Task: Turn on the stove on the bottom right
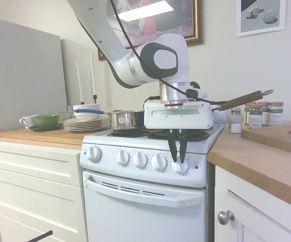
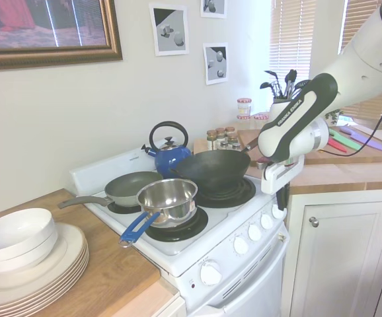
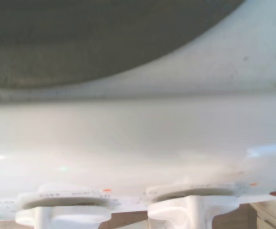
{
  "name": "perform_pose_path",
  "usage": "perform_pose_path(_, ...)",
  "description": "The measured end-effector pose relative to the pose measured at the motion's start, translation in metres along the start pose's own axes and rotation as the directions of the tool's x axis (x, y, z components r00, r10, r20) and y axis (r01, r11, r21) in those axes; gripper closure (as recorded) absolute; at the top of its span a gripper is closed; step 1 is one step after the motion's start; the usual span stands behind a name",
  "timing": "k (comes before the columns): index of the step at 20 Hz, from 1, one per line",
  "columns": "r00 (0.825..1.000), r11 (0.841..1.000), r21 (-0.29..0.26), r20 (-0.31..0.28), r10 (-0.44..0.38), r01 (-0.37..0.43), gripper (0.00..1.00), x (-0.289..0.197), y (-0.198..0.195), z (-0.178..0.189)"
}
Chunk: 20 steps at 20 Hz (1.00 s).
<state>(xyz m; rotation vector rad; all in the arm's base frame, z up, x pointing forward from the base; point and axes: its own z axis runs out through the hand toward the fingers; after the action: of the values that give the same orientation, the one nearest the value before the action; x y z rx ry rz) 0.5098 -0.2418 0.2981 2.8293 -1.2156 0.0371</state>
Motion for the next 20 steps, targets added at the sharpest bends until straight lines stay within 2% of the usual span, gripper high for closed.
perform_pose_path(8,0.999,1.0,0.029,-0.043,0.002,-0.001,1.0,0.008,-0.001,-0.032)
perform_pose_path(20,1.0,1.0,0.004,-0.01,0.004,-0.004,1.0,0.009,0.005,-0.01)
